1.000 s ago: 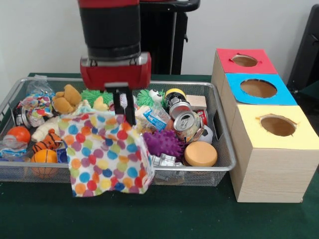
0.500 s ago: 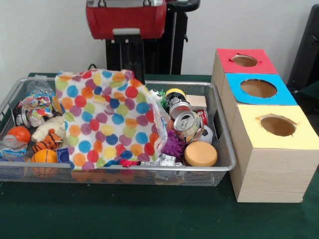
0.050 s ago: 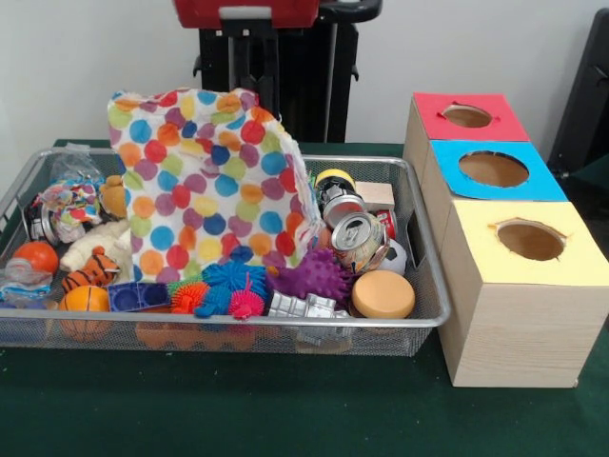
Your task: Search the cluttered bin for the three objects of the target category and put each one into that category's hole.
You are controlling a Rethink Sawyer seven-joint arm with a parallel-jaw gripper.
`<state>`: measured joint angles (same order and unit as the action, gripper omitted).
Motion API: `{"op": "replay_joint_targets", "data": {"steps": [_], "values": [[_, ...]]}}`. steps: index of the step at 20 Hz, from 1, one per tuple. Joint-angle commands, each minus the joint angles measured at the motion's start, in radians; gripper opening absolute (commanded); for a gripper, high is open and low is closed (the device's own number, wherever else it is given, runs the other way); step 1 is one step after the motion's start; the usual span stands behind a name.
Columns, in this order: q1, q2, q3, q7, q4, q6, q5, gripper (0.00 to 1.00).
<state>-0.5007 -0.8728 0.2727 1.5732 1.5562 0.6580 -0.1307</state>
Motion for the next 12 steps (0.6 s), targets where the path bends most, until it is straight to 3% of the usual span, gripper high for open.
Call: {"op": "replay_joint_targets", "data": {"steps": [1, 12], "values": [[0.037, -0.053, -0.049, 0.164, 0.166, 0.114, 0.028, 0.00], [0.133, -0.118, -0.132, 0.231, 0.254, 0.095, 0.076, 0.00]]}}
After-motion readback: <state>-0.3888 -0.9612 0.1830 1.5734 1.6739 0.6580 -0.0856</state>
